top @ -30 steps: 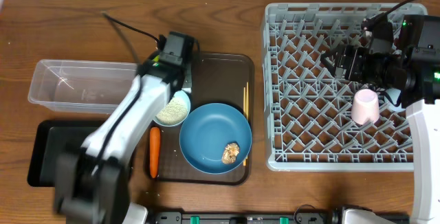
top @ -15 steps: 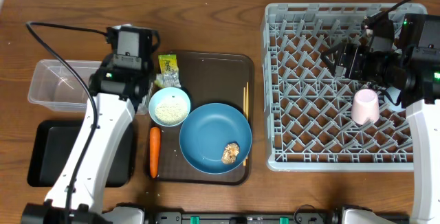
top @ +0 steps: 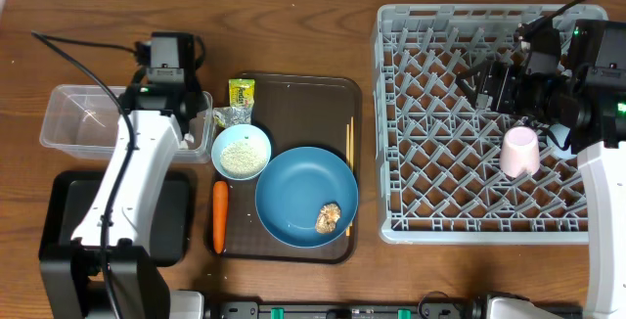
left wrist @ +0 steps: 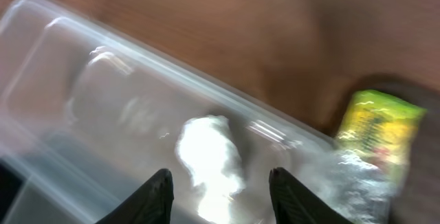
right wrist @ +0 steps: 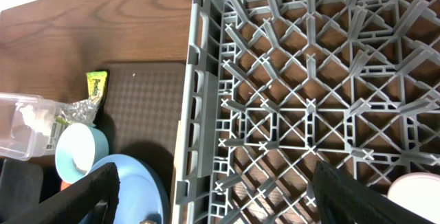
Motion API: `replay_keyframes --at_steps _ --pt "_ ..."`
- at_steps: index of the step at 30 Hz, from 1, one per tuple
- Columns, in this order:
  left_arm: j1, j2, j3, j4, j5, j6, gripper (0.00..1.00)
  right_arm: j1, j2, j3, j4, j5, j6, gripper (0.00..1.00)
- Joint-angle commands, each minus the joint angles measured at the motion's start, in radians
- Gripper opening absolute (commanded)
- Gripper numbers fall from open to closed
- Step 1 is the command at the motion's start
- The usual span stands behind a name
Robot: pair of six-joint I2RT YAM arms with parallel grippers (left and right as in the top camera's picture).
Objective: Sort waste into correct bins and load items into the dishwasher rack
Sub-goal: 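Move the tissue over the clear bin and release it, then return the left gripper to the yellow snack wrapper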
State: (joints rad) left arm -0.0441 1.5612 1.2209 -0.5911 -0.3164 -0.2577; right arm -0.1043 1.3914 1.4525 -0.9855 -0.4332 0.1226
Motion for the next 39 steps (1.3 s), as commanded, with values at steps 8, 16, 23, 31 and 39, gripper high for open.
replay_keyframes --at_steps 8,16,23,31,39 --pt "-0.174 0.126 -0.001 0.176 0.29 0.35 0.47 0.003 0.002 0.01 0.003 0.0 0.003 0.84" --pt "-0.19 0.352 -0.001 0.31 0.279 0.355 0.47 0.003 0.002 0.01 -0.002 -0.001 0.004 0.84" --pt "-0.19 0.426 -0.001 0.328 0.278 0.355 0.47 0.003 0.002 0.01 -0.005 -0.001 0.004 0.84" --pt "-0.19 0.484 -0.001 0.358 0.175 0.351 0.45 0.003 0.002 0.01 -0.01 -0.001 0.004 0.84" --pt "-0.188 0.485 -0.001 0.387 0.165 0.343 0.08 0.003 0.002 0.01 -0.013 0.0 0.015 0.84"
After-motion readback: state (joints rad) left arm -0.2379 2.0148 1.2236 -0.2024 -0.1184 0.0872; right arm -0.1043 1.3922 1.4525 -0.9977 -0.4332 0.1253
